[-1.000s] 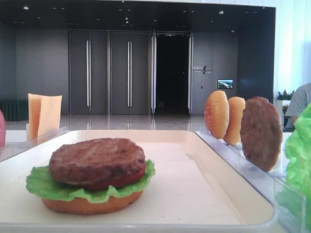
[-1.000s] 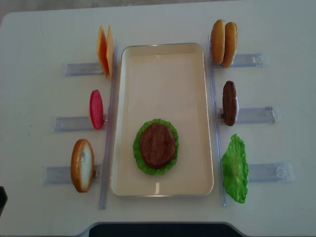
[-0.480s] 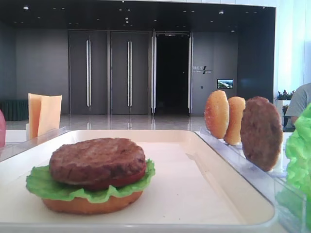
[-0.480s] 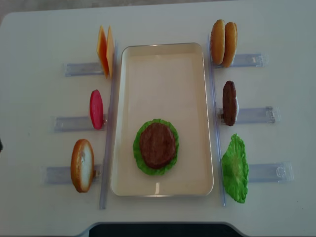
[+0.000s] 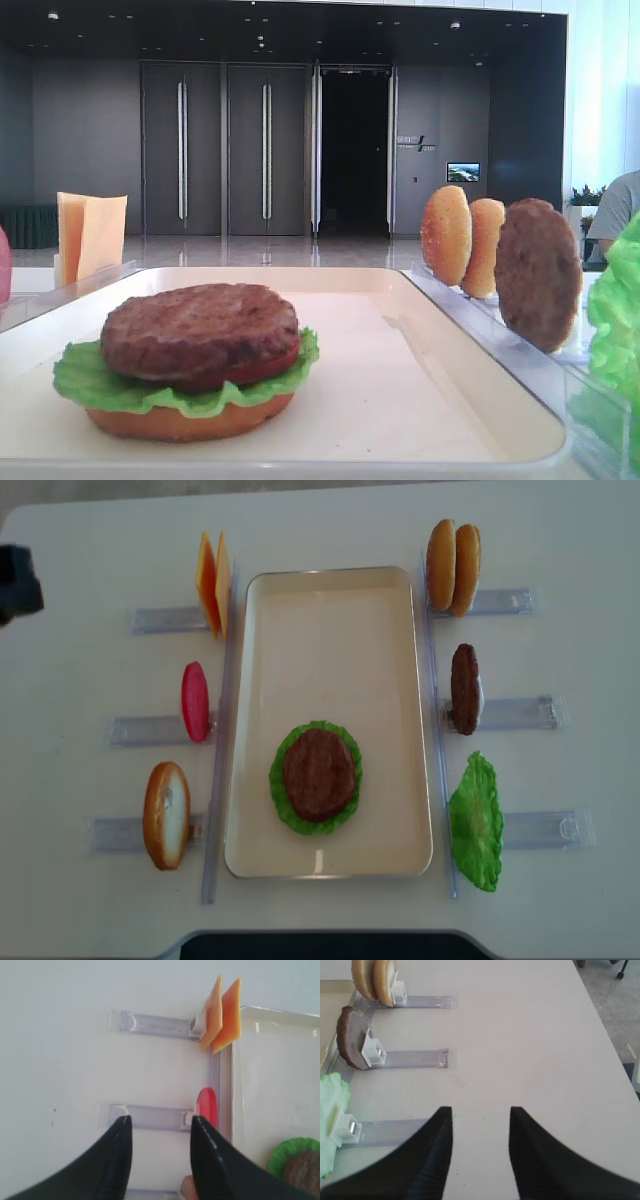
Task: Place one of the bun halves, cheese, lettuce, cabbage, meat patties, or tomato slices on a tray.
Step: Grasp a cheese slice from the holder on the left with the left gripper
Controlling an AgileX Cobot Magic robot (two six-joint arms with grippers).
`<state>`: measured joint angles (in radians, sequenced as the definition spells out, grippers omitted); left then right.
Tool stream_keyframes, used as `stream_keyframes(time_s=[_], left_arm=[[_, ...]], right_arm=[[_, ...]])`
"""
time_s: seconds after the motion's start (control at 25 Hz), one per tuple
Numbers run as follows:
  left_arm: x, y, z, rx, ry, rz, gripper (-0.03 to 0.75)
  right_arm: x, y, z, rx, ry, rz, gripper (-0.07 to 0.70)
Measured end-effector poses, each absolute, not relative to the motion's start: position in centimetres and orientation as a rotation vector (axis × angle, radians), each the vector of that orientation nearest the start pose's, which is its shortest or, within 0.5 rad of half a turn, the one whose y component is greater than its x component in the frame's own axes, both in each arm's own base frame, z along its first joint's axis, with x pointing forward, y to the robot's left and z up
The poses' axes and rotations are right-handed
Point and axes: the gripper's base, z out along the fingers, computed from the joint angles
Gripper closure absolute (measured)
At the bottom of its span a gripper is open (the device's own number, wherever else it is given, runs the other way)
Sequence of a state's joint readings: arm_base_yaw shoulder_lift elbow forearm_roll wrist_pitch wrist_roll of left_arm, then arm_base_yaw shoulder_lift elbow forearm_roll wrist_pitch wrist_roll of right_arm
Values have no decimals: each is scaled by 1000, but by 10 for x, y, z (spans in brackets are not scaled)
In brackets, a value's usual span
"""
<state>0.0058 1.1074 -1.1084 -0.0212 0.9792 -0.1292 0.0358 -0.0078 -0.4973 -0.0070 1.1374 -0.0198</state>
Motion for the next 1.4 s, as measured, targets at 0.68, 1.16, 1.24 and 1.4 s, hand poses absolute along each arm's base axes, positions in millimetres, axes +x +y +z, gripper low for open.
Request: stream_keyframes(time_s=[0.68,1.16,1.24,1.4], left_arm=[[393,-2,342,-191,2663,-108,412],[426,-7,322,-201,2716,-174,343],[427,-15,320,-180,2723,-187,333],[428,-49,311,-94,2753,-175,328]], right_arm=[[-9,-1,270,-58,2115,1,338],[-9,-1,270,-58,2115,1,338],[-9,-1,270,-58,2115,1,338],[-9,-1,270,-58,2115,1,338]])
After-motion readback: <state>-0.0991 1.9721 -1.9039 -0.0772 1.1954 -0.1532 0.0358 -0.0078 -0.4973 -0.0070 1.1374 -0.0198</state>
